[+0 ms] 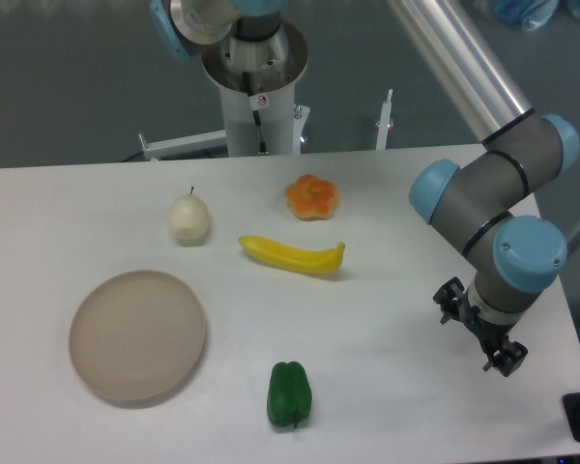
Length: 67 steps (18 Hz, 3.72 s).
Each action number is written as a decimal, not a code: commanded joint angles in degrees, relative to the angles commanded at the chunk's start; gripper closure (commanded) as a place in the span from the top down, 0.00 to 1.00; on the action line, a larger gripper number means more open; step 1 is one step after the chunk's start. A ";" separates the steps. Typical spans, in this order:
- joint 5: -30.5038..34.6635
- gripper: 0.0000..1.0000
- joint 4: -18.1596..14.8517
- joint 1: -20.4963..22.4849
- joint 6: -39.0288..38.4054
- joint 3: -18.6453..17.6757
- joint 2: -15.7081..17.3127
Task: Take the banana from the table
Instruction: 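Move the gripper over the yellow banana and lower onto it, then close the gripper on the banana's stem end, then lift the held banana and carry it away from the fruit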
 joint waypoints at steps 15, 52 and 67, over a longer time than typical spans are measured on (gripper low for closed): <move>-1.23 1.00 0.61 -6.67 -1.40 -23.09 15.20; 0.53 0.23 8.01 -4.75 3.34 -34.47 22.41; -2.11 0.13 -4.92 -1.58 -4.83 -8.10 10.99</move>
